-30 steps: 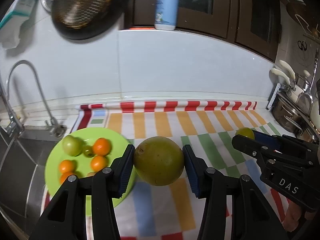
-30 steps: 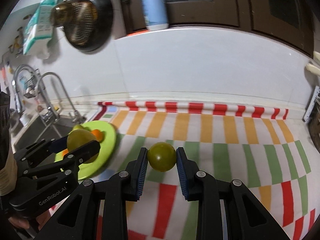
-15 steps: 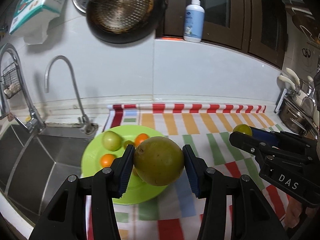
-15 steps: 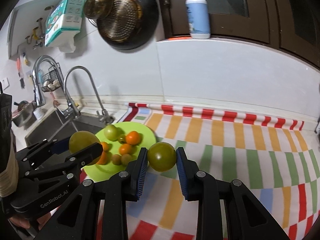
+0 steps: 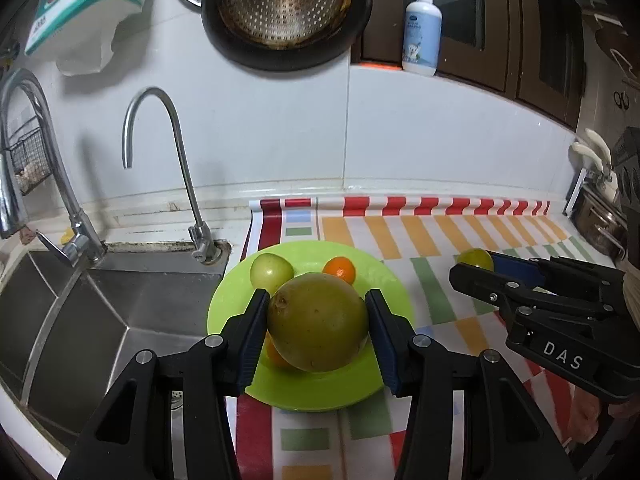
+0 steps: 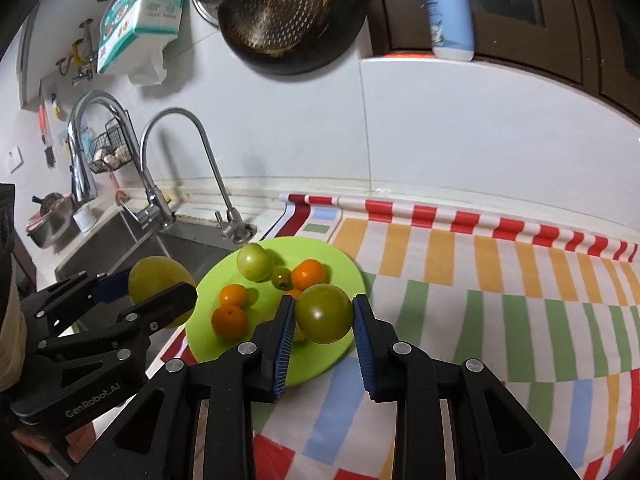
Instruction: Organize fruits
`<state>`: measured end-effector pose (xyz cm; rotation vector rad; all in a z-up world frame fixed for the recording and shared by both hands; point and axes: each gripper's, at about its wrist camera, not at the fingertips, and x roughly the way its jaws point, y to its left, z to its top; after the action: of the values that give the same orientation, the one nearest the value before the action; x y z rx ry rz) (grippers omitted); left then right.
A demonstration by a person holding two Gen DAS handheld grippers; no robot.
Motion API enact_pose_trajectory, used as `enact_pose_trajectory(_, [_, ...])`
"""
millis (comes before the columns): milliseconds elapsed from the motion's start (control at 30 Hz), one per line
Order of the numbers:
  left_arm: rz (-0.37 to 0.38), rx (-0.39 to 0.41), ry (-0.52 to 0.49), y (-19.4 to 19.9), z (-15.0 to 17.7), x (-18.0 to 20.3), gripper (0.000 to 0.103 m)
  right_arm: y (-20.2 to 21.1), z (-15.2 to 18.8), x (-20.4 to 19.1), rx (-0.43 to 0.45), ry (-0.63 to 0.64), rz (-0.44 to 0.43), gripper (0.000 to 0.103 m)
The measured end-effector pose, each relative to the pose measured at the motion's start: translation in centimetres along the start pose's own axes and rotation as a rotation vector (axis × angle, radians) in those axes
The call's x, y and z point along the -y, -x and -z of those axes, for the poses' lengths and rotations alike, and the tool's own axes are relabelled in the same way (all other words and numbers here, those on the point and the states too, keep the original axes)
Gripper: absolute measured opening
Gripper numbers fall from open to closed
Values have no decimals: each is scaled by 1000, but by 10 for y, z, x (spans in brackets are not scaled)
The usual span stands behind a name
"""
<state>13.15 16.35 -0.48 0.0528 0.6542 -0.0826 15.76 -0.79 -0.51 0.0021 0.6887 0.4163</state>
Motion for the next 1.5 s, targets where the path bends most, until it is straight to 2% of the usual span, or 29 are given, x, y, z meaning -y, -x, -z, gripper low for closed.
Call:
enact_pose_trajectory(500, [41, -100, -3, -67, 4, -18, 48, -73, 1, -2, -108, 29, -11, 30])
enact_pose_trajectory(767, [27, -135, -5, -84, 6, -21, 48, -97, 4, 2, -145, 34, -24, 30])
enact_pose_trajectory(867, [19, -113, -7, -80, 4, -22, 51, -101, 4, 2, -146, 31, -32, 31])
enact_pose_trajectory(933, [3, -94, -10, -75, 2, -22, 53, -101, 4, 2, -143, 25, -32, 39])
enact_pose_trajectory(1167, [-29, -60, -3, -48, 6, -25, 58, -80, 6, 2, -106, 24, 9, 40])
enact_pose_trajectory(1233, [-36, -53, -5, -41, 9, -25, 60, -71, 8, 1, -92, 24, 29, 48])
enact_pose_trajectory(1367, [-47, -37, -4, -24, 16, -27, 67, -48, 15, -5, -57, 14, 76, 54])
enact_pose_trajectory(1500, [-59, -10, -22, -6, 22, -29, 80, -25, 27, -12, -14, -17, 137, 67])
